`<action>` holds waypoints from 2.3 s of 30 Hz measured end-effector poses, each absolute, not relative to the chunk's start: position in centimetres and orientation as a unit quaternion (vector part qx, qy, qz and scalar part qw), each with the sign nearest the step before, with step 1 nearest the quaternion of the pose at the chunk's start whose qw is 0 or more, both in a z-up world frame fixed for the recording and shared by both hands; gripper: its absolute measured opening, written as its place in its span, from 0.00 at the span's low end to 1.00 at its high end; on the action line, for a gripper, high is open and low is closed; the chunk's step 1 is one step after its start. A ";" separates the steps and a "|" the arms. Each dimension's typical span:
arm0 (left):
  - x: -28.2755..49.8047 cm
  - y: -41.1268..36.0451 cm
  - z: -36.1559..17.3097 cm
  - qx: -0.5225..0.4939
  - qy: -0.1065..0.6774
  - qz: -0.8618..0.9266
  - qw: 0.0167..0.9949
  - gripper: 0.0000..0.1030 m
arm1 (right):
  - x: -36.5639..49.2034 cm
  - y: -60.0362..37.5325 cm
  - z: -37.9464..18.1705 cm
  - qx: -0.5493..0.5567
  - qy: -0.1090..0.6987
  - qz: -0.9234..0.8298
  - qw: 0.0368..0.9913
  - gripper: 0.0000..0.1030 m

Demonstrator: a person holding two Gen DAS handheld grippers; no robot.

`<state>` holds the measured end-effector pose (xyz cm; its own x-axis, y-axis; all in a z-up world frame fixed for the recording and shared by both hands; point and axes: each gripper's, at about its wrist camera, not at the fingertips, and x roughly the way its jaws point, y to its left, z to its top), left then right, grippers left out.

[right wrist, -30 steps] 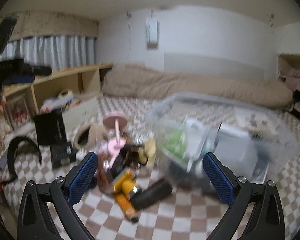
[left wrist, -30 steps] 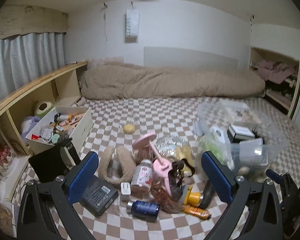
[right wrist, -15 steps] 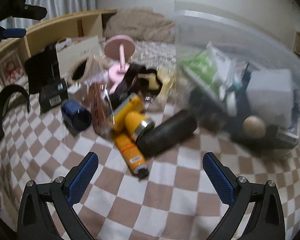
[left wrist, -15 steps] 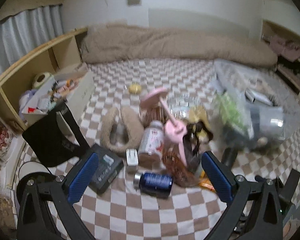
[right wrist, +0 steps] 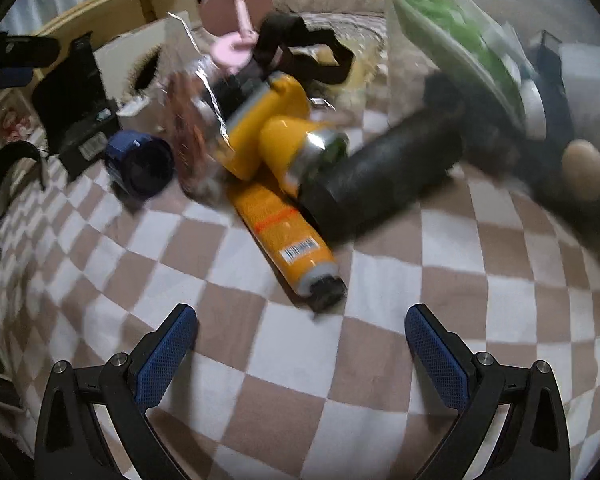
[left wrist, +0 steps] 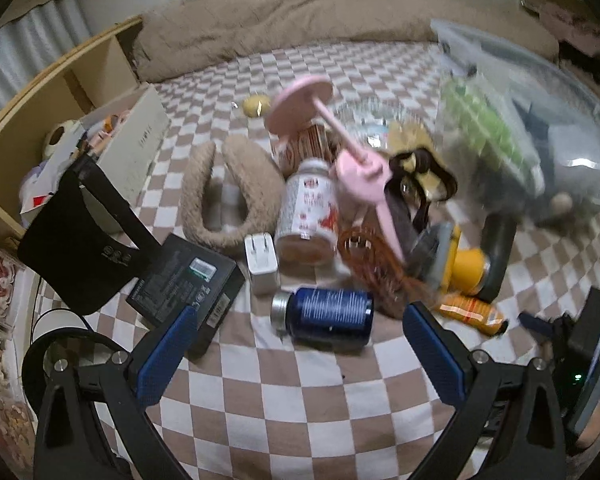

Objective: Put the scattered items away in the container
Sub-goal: 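Move the left tool to the blue bottle while the right tool approaches the orange tube, then close the left tool on the blue bottle while the right tool closes on the orange tube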

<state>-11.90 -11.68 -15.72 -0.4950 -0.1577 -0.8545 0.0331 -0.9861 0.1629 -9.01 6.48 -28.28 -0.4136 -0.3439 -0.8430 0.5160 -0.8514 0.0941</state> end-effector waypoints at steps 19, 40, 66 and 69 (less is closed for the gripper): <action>-13.0 -12.3 -26.0 0.567 -0.100 -0.817 0.028 1.00 | -8.1 6.8 -29.5 0.454 0.110 -0.847 0.255 1.00; -13.9 -14.6 -28.5 0.560 -0.012 -0.827 0.049 1.00 | -8.4 6.1 -29.8 0.448 0.108 -0.850 0.255 1.00; -13.0 -13.8 -25.8 0.515 -0.024 -0.857 -0.011 0.91 | -8.0 6.3 -29.7 0.432 0.101 -0.859 0.256 1.00; -12.7 -13.0 -25.7 0.520 -0.038 -0.853 -0.015 0.91 | -8.0 6.3 -29.7 0.433 0.099 -0.858 0.257 1.00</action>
